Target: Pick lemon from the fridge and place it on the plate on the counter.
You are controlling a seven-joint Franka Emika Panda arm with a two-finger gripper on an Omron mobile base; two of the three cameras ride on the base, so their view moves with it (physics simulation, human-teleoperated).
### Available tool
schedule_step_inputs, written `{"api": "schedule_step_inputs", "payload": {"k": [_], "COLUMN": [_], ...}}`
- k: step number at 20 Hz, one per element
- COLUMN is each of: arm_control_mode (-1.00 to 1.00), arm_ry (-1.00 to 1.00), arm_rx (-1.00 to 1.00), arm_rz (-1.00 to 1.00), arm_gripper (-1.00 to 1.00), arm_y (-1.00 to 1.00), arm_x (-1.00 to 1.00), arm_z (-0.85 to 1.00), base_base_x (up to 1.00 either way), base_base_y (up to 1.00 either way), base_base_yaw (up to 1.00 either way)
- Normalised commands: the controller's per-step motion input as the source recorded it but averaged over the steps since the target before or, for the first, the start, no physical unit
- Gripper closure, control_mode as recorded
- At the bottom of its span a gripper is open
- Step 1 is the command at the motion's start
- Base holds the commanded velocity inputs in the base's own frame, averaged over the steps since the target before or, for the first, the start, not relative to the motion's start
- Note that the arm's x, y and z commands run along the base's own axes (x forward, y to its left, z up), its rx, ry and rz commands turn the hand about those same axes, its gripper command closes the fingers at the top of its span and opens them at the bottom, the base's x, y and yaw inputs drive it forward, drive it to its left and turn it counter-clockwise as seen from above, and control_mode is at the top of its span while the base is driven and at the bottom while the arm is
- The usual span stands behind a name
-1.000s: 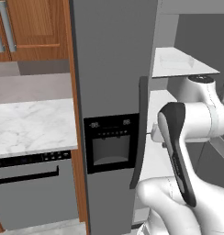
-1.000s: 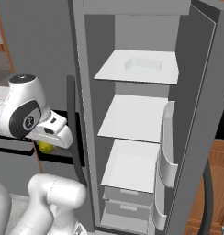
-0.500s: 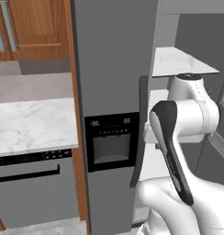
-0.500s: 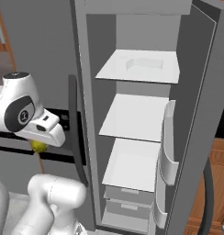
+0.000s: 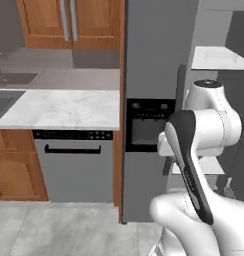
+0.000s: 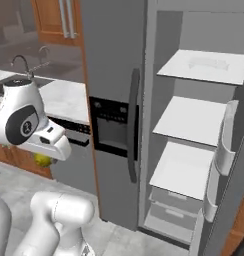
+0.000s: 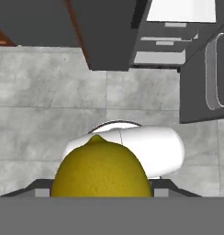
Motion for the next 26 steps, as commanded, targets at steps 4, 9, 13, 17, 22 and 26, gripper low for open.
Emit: {"api": "schedule_step_inputs", "payload": {"k": [4, 9, 13, 17, 22, 26], "arm_control_mode": [1.00, 1.00, 1.00, 1.00, 1.00, 1.00], "arm_ry": [0.00, 0.00, 0.00, 0.00, 0.00, 0.00], "arm_rx": [0.00, 0.00, 0.00, 0.00, 0.00, 0.00], "arm_rz": [0.00, 0.00, 0.00, 0.00, 0.00, 0.00], "arm_gripper": [1.00, 1.00, 1.00, 1.00, 1.00, 1.00], "arm_y": [0.00, 0.00, 0.00, 0.00, 0.00, 0.00], "arm_x": [0.00, 0.00, 0.00, 0.00, 0.00, 0.00], "arm_z": [0.00, 0.00, 0.00, 0.00, 0.00, 0.00], "base_base_x": [0.17, 0.39, 0.56, 0.97, 1.00, 1.00], "base_base_y": [0.69, 0.14, 0.01, 0.00, 0.00, 0.01], "base_base_yaw": [0.71, 0.81, 0.80, 0.64, 0.32, 0.23]}}
